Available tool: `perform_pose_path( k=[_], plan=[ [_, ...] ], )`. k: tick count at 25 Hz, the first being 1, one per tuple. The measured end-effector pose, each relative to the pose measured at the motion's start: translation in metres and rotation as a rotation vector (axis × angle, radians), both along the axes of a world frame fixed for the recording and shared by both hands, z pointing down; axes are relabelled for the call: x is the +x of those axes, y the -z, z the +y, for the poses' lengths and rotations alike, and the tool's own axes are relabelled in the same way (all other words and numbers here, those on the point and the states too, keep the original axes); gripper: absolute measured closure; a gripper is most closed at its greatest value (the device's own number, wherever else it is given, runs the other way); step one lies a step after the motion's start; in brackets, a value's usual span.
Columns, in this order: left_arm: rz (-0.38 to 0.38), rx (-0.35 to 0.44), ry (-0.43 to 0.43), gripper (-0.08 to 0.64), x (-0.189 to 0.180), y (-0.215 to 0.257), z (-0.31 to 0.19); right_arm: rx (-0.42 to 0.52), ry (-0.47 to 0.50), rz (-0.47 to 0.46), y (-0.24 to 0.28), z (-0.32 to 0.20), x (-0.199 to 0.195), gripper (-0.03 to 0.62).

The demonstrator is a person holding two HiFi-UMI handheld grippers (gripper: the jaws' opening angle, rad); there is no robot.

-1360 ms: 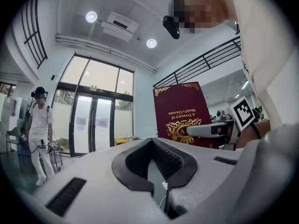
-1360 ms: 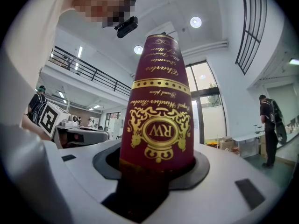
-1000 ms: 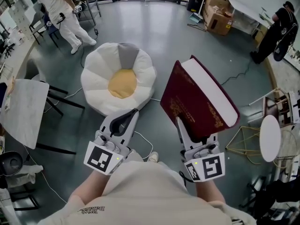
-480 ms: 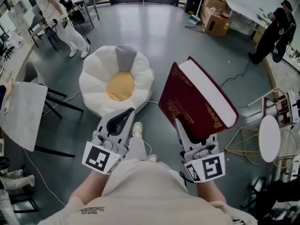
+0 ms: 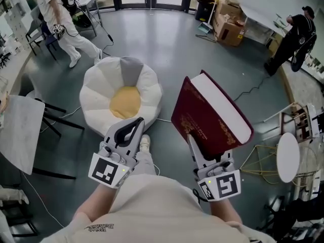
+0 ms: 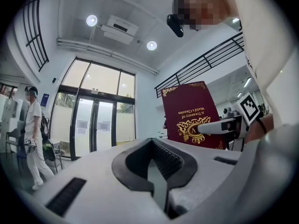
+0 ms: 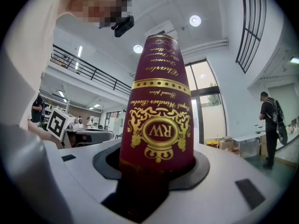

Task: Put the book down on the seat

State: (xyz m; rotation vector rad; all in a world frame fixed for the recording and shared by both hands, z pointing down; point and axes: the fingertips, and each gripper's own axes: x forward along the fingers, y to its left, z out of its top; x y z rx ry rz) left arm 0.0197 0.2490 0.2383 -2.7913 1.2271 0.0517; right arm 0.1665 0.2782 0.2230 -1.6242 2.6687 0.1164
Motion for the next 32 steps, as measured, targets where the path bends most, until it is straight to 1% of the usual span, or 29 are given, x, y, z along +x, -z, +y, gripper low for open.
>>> perform_pose_path(
  k=[4, 7, 12, 14, 16, 18, 22, 25, 32],
  plan=[
    [-0.002, -0.005, -0.004, 0.557, -0.008, -0.002, -0.033, -0.013, -0.009, -0.002, -0.004, -0.031, -0.007, 0.364],
    [0.011, -0.015, -0.003, 0.557, -0.014, -0.008, -0.06, -0.027, -0.009, 0.004, -0.012, -0.056, -0.013, 0.364],
    [0.012, -0.048, -0.012, 0.557, -0.018, -0.011, -0.122, -0.06, -0.024, 0.015, -0.014, -0.113, -0.017, 0.364],
    [0.021, -0.05, -0.025, 0.557, -0.018, -0.009, -0.147, -0.066, -0.028, 0.016, -0.012, -0.138, -0.02, 0.364],
    [0.008, -0.047, -0.036, 0.557, -0.022, -0.01, -0.171, -0.072, -0.029, 0.013, -0.012, -0.163, -0.024, 0.364],
    [0.003, -0.05, -0.036, 0.557, -0.03, -0.009, -0.194, -0.075, -0.027, 0.015, -0.012, -0.186, -0.032, 0.364],
    [0.025, -0.062, -0.021, 0.557, -0.053, -0.004, -0.238, -0.081, -0.025, 0.017, -0.011, -0.234, -0.053, 0.364],
    [0.02, -0.068, -0.019, 0.557, -0.067, -0.001, -0.271, -0.079, -0.02, 0.017, -0.005, -0.269, -0.066, 0.364],
    [0.022, -0.06, -0.044, 0.557, -0.095, 0.007, -0.341, -0.066, -0.039, 0.026, 0.007, -0.342, -0.094, 0.364]
  ],
)
